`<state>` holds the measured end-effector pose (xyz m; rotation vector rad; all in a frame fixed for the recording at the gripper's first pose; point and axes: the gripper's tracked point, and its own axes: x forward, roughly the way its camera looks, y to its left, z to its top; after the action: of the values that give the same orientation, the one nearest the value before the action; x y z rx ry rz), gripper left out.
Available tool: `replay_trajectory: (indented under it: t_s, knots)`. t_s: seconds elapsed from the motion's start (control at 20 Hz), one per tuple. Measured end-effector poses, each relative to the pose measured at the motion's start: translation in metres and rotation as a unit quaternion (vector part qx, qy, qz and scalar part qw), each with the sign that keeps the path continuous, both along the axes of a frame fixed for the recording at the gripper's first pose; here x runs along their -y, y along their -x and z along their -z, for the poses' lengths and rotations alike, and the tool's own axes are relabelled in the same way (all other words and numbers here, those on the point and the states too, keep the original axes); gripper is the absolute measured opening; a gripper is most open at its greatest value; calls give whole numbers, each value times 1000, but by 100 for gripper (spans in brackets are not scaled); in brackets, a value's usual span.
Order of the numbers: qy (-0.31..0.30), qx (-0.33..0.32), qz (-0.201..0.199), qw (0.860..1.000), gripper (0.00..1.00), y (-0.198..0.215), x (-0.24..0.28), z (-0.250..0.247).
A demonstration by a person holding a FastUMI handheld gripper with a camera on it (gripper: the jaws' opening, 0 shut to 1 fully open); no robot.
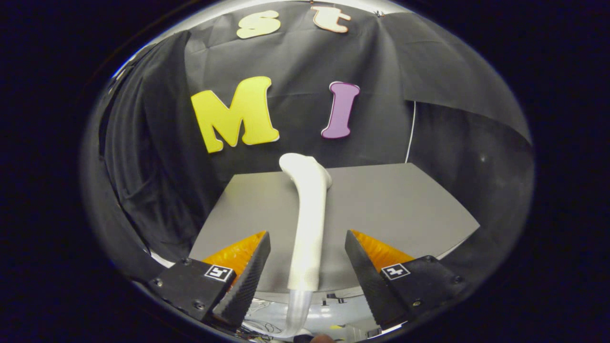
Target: Iron the clothes twice with a garment steamer, once on the left side and once on the right side.
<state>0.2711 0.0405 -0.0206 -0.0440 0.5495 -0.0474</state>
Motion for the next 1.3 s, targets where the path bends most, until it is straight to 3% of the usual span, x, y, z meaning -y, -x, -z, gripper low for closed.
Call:
replay_trajectory:
  t_s: [0.1, 0.4, 0.75, 1.15, 1.3]
  knots:
    - [-1, -13, 9, 1000, 97, -11, 6, 8]
    - [14, -36, 37, 999, 80, -26, 16, 26]
    - [17, -28, 37, 999, 42, -33, 8, 31]
    - [-29, -31, 47, 998, 34, -27, 3, 29]
    - [-42, -5, 36, 998, 34, -29, 0, 19]
